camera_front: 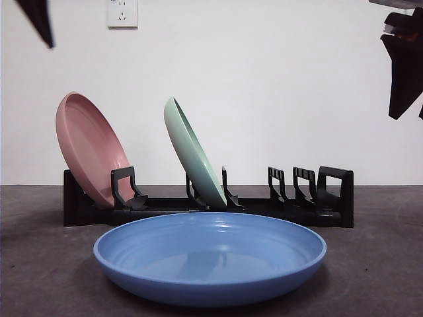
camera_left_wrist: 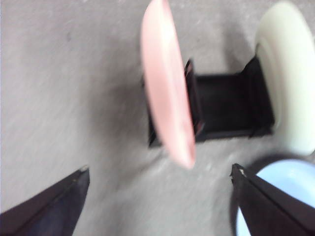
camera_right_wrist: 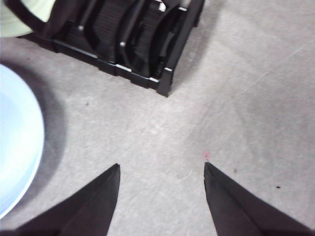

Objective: Place the plate

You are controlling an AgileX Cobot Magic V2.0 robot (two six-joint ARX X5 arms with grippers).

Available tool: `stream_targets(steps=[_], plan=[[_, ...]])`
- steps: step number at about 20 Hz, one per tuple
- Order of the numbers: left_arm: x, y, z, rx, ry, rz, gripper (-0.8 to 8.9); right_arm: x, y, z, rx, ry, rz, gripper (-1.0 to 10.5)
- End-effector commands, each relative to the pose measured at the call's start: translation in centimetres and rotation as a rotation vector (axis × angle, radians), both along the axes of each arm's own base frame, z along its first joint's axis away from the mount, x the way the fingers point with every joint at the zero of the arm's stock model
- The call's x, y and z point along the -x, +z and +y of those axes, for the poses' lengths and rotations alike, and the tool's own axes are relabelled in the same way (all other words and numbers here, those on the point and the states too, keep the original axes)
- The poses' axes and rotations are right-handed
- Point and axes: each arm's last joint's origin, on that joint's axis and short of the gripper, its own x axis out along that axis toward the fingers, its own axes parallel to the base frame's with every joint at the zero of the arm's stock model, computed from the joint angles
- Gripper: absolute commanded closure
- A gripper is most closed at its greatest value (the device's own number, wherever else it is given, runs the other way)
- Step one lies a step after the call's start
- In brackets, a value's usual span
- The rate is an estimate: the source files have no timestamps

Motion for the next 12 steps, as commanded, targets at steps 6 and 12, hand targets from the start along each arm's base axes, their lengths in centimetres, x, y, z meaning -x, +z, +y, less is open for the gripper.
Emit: stream_targets(steps=[6, 12], plan=[[-7.1, 3.1, -5.1, -0.068, -0.087, 0.017, 3.59, -0.1, 0.2, 0.2, -0.044, 0.030, 0.005, 6.8], [-10.9, 2.5, -7.1, -0.342, 0.004, 0.110, 3.81, -0.1, 0.3, 0.4, -0.111, 0.063, 0.016, 6.8]])
